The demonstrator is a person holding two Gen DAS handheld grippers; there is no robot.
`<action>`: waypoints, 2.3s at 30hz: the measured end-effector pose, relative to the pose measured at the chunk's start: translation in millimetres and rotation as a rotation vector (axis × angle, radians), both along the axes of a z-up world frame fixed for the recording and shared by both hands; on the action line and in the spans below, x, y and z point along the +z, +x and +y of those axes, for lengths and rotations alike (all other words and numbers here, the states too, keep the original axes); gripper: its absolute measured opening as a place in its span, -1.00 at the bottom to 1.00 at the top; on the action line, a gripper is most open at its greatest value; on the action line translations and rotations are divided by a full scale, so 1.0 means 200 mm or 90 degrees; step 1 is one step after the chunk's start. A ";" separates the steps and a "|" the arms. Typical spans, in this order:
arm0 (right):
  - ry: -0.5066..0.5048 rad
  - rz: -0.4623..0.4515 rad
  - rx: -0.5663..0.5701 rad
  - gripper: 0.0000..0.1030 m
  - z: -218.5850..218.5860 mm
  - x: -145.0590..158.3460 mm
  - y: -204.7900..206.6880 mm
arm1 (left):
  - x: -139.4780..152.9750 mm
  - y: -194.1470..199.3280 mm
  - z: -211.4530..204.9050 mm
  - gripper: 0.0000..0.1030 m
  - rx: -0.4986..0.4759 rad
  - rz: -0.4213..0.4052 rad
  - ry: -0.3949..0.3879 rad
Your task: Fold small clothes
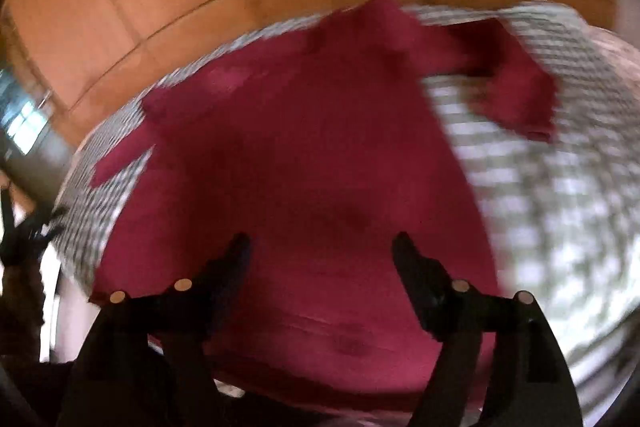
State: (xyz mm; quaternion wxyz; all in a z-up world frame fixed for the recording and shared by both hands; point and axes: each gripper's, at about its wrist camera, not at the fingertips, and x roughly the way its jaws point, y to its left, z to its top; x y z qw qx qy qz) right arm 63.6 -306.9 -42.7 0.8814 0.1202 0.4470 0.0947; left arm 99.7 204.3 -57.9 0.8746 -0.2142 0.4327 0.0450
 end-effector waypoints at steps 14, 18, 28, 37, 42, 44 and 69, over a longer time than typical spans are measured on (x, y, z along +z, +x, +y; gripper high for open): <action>-0.024 0.036 0.080 0.68 0.36 -0.20 0.15 | -0.21 0.73 0.21 -0.66 -0.013 0.119 0.061; -0.051 0.036 0.090 0.80 0.41 -0.22 0.16 | -0.06 0.77 0.28 -0.87 0.015 0.049 0.088; -0.070 0.031 0.092 0.92 0.43 -0.24 0.17 | 0.30 0.54 0.58 -0.87 0.169 -0.101 0.195; -0.085 0.032 0.090 0.95 0.45 -0.23 0.17 | -0.14 0.48 0.54 -0.87 0.161 0.063 0.215; -0.076 0.032 0.081 0.95 0.46 -0.22 0.17 | 0.03 0.45 0.51 0.04 0.184 0.023 0.176; -0.052 0.033 0.071 0.93 0.43 -0.20 0.16 | 0.12 0.37 0.41 0.34 0.146 -0.023 0.172; -0.047 0.056 -0.160 -0.82 -0.44 -0.09 -0.38 | -0.22 -0.38 -0.75 -0.88 -0.412 0.037 -0.070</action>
